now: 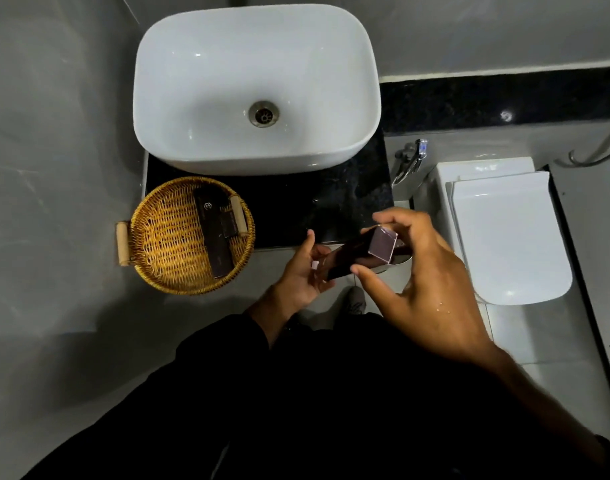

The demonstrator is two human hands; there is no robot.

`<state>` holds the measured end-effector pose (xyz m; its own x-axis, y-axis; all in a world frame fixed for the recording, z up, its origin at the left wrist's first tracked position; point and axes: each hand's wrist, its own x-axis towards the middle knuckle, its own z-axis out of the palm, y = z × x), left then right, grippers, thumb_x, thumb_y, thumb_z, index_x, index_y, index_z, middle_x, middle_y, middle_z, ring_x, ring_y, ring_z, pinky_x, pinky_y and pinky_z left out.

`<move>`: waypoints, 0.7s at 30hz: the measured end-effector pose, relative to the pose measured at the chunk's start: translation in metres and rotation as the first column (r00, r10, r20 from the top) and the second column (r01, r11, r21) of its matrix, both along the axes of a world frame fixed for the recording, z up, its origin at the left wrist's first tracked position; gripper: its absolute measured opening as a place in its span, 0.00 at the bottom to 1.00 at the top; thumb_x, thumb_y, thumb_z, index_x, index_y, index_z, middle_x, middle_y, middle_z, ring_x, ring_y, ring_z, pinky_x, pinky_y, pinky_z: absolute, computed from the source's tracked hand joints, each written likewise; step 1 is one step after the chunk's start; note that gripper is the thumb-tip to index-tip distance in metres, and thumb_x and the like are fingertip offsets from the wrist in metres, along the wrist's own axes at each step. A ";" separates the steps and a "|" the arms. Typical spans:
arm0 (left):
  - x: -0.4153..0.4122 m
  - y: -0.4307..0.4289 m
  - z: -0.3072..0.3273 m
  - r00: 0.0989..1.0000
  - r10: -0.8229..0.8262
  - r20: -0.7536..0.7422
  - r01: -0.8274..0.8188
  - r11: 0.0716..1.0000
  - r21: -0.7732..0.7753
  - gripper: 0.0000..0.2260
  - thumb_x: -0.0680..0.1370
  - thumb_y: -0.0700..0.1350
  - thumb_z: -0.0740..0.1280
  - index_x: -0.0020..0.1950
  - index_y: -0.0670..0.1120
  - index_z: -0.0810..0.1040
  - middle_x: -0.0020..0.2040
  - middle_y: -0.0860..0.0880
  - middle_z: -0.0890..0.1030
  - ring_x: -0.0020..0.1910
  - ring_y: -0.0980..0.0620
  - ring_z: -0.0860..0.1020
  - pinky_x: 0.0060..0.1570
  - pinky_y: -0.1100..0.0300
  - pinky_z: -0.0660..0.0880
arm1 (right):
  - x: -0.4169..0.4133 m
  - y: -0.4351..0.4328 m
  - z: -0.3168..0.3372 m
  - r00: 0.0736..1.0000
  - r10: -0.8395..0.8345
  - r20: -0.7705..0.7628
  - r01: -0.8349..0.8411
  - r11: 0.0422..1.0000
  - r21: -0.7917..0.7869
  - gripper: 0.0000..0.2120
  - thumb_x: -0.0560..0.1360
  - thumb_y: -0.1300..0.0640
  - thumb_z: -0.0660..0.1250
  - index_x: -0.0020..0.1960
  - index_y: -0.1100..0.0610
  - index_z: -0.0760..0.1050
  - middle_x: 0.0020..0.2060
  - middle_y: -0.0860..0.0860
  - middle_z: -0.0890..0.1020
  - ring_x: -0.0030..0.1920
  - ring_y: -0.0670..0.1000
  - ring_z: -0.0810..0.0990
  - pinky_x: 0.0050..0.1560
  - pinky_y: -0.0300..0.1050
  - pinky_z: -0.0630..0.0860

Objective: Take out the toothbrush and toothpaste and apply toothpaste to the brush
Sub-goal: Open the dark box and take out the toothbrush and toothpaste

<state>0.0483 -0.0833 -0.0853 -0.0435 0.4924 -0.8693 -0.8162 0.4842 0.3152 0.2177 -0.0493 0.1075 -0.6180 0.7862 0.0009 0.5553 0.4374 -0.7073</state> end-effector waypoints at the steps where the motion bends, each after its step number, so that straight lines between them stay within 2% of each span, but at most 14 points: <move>1: 0.000 0.000 0.000 1.000 -0.017 -0.003 0.017 1.000 -0.005 0.23 0.79 0.67 0.59 0.55 0.49 0.76 0.42 0.48 0.77 0.33 0.53 0.76 0.23 0.65 0.74 | -0.002 0.000 0.003 1.000 0.001 -0.006 -0.001 1.000 0.011 0.32 0.73 0.44 0.77 0.69 0.37 0.63 0.52 0.28 0.74 0.50 0.34 0.77 0.47 0.20 0.70; 3: 0.000 0.001 0.001 0.999 -0.052 0.016 0.052 0.999 -0.016 0.21 0.79 0.65 0.62 0.58 0.49 0.77 0.41 0.48 0.77 0.26 0.54 0.77 0.19 0.67 0.71 | -0.002 0.001 0.009 0.998 -0.012 -0.059 0.013 1.000 0.017 0.31 0.73 0.46 0.78 0.68 0.36 0.64 0.54 0.26 0.75 0.55 0.35 0.79 0.51 0.21 0.70; 5: 0.000 0.001 0.002 0.995 -0.094 0.013 0.095 0.995 -0.030 0.18 0.79 0.61 0.65 0.53 0.46 0.79 0.35 0.48 0.76 0.20 0.56 0.74 0.16 0.70 0.66 | -0.001 0.001 0.016 0.985 -0.025 -0.169 0.027 1.000 0.012 0.31 0.73 0.49 0.79 0.67 0.33 0.66 0.58 0.31 0.79 0.59 0.38 0.81 0.55 0.23 0.72; 8: 0.001 0.000 0.004 0.994 -0.105 0.004 0.105 0.993 -0.060 0.12 0.80 0.53 0.66 0.43 0.47 0.75 0.26 0.50 0.71 0.17 0.59 0.68 0.14 0.72 0.60 | -0.001 0.000 0.028 0.915 -0.075 -0.395 0.086 0.996 0.009 0.31 0.74 0.54 0.79 0.71 0.39 0.69 0.61 0.43 0.82 0.57 0.48 0.85 0.57 0.39 0.80; 10: 0.000 0.000 0.006 0.994 -0.096 0.042 0.099 0.992 -0.078 0.14 0.82 0.51 0.64 0.39 0.47 0.71 0.24 0.51 0.69 0.16 0.60 0.67 0.12 0.71 0.59 | 0.000 0.003 0.033 0.835 -0.125 -0.536 0.148 0.989 0.000 0.30 0.74 0.55 0.79 0.71 0.42 0.71 0.61 0.46 0.81 0.54 0.54 0.85 0.53 0.49 0.82; 13: -0.005 0.008 0.015 0.983 -0.106 0.150 0.115 0.992 -0.052 0.19 0.84 0.53 0.61 0.35 0.47 0.66 0.19 0.52 0.68 0.14 0.60 0.65 0.10 0.70 0.59 | 0.009 0.011 0.029 0.736 -0.165 -0.656 0.226 0.974 0.009 0.28 0.75 0.59 0.78 0.68 0.47 0.68 0.62 0.55 0.78 0.58 0.61 0.82 0.53 0.55 0.82; 14: -0.006 0.011 0.021 0.977 -0.114 0.181 0.117 0.993 -0.009 0.20 0.84 0.53 0.60 0.34 0.48 0.65 0.19 0.53 0.67 0.14 0.61 0.65 0.10 0.70 0.59 | 0.013 0.014 0.024 0.726 -0.172 -0.665 0.226 0.974 -0.006 0.28 0.75 0.59 0.78 0.67 0.47 0.66 0.60 0.55 0.79 0.58 0.61 0.82 0.54 0.56 0.81; 15: -0.008 0.015 0.025 0.971 -0.123 0.205 0.117 0.992 0.039 0.21 0.84 0.54 0.60 0.33 0.48 0.66 0.19 0.53 0.67 0.14 0.61 0.65 0.10 0.71 0.58 | 0.017 0.017 0.018 0.738 -0.183 -0.649 0.214 0.976 -0.031 0.29 0.74 0.60 0.78 0.66 0.45 0.65 0.58 0.51 0.80 0.58 0.58 0.83 0.54 0.54 0.81; 17: -0.009 0.022 0.033 0.954 -0.125 0.272 0.090 0.986 0.141 0.23 0.85 0.52 0.57 0.31 0.48 0.69 0.19 0.53 0.68 0.14 0.61 0.67 0.11 0.72 0.59 | 0.025 0.020 0.000 0.825 -0.205 -0.527 0.180 0.979 -0.098 0.33 0.70 0.60 0.78 0.64 0.39 0.64 0.54 0.46 0.82 0.55 0.51 0.84 0.55 0.45 0.80; 19: -0.007 0.028 0.045 0.928 -0.099 0.358 0.031 0.981 0.190 0.19 0.84 0.45 0.54 0.34 0.46 0.72 0.21 0.51 0.70 0.16 0.59 0.69 0.12 0.71 0.63 | 0.034 0.022 -0.021 0.938 -0.196 -0.287 0.158 0.976 -0.150 0.34 0.68 0.58 0.77 0.64 0.35 0.65 0.50 0.46 0.82 0.50 0.47 0.84 0.50 0.35 0.78; 21: -0.002 0.034 0.058 0.924 -0.047 0.379 -0.017 0.986 0.164 0.12 0.81 0.41 0.55 0.41 0.46 0.75 0.22 0.49 0.71 0.16 0.57 0.69 0.12 0.70 0.63 | 0.044 0.029 -0.041 0.993 -0.105 0.046 0.112 0.980 -0.167 0.32 0.68 0.52 0.75 0.67 0.36 0.67 0.50 0.44 0.82 0.48 0.43 0.84 0.45 0.34 0.76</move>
<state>0.0463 -0.0489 -0.0276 0.2830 0.6252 -0.7273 -0.8830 0.4658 0.0569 0.2613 -0.0203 0.0668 -0.5260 0.8355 -0.1590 0.6201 0.2488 -0.7440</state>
